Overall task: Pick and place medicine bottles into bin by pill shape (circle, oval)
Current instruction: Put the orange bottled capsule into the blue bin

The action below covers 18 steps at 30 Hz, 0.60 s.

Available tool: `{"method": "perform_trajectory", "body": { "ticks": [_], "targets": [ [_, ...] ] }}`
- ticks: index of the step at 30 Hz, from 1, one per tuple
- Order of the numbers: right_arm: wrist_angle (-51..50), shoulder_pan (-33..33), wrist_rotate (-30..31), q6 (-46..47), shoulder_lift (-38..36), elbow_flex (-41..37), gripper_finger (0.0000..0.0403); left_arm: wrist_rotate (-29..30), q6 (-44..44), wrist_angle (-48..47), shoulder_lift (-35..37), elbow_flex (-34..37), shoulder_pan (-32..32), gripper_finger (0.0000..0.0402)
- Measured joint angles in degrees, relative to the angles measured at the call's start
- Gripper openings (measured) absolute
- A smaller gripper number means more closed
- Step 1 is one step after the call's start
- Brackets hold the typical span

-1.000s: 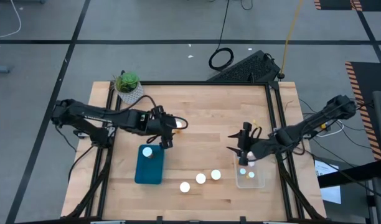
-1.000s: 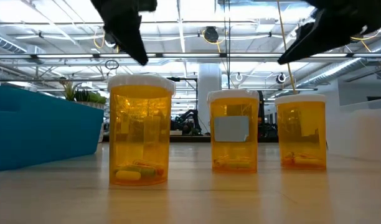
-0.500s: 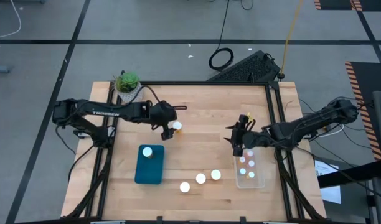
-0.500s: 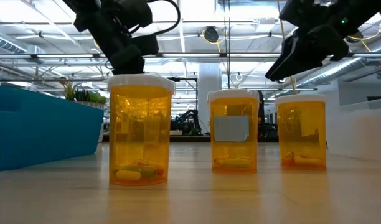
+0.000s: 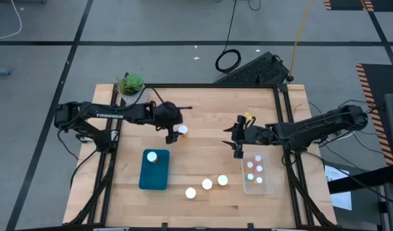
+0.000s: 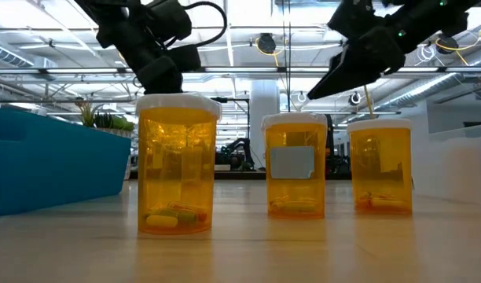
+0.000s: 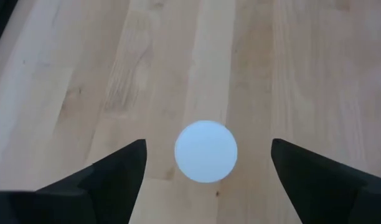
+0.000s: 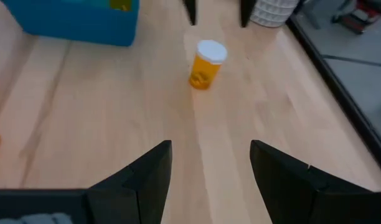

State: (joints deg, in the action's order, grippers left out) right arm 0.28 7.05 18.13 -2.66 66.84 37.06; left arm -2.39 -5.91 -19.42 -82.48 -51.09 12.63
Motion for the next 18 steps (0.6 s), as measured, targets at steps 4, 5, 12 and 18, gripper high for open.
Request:
{"method": "perform_trajectory", "body": {
  "ticks": [4, 5, 12, 18],
  "targets": [
    [2.1, -1.1, -2.2, -0.3, 2.6, 0.0, 0.0212, 0.3, 0.0, -0.2, -0.1, 0.0, 0.5, 0.0344],
    [2.1, -1.2, -2.4, -0.4, 3.2, 0.0, 0.0212, 0.8, -0.2, -0.1, -0.7, 0.0, 0.5, 0.0344],
    [3.5, -2.3, -4.8, -0.7, 5.1, 0.0, 0.0212, 0.9, -3.1, 0.2, -7.1, -1.0, 1.3, 0.0344],
    [5.4, -2.1, -6.5, -1.3, 5.1, 0.0, 0.0212, -0.3, -3.3, 0.0, -8.2, -1.8, 1.3, 0.0344]
  ]
}}
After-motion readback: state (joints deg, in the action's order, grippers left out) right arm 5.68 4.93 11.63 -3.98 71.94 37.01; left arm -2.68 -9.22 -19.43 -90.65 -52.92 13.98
